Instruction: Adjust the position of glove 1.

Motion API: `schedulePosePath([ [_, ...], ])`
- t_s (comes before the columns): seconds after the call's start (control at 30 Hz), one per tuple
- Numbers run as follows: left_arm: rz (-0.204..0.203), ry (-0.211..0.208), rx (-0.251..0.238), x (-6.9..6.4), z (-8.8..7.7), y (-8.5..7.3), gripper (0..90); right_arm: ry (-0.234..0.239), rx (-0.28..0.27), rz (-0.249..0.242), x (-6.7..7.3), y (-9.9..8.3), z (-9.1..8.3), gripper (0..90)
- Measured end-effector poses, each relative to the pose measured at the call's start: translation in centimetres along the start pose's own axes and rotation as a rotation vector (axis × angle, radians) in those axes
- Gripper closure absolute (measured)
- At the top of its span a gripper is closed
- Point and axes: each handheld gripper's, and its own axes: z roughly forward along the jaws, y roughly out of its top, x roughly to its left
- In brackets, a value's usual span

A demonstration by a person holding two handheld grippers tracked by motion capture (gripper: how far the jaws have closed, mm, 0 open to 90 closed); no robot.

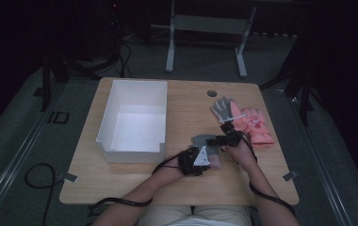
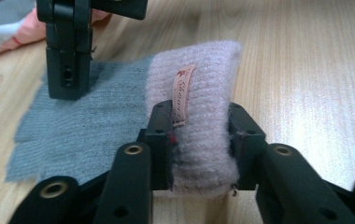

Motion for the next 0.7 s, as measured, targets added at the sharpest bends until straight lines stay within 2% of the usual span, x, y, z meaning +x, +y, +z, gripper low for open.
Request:
schedulePosePath([
  [0.1, -0.005, -0.024, 0.009, 0.3, 0.0, 0.1, 70.6, 0.037, 0.005, 0.007, 0.3, 0.1, 0.3, 59.1],
  [0.2, -0.035, -0.053, 0.007, 0.8, -0.2, 0.0, 71.6, 0.081, -0.002, 0.034, 0.4, 0.2, 0.5, 70.3],
  [0.23, -0.053, -0.066, 0.003, 1.0, -0.2, -0.1, 71.8, 0.088, -0.004, 0.031, 0.5, 0.3, 0.5, 72.3],
  [0.3, -0.069, -0.081, 0.005, 1.2, -0.4, -0.1, 72.1, 0.079, -0.01, 0.011, 0.8, 0.2, 0.3, 73.9],
  [0.37, -0.076, -0.097, 0.011, 1.4, -0.6, 0.1, 72.3, 0.088, -0.027, 0.006, 0.7, 0.2, -0.3, 74.5],
  [0.47, -0.072, -0.112, 0.008, 1.3, -1.2, 0.8, 72.5, 0.127, -0.059, 0.01, 0.5, 0.1, -1.6, 74.7],
  [0.53, -0.062, -0.119, 0.003, 1.2, -1.6, 1.5, 72.6, 0.126, -0.069, -0.005, 0.6, -0.1, -2.5, 74.7],
  [0.63, -0.027, -0.127, 0.009, 1.1, -2.4, 2.7, 72.6, 0.134, -0.092, -0.018, 0.8, -0.2, -4.0, 74.7],
  [0.7, -0.025, -0.139, 0.003, 1.1, -2.9, 3.6, 72.6, 0.136, -0.106, -0.024, 1.0, -0.2, -4.9, 74.7],
])
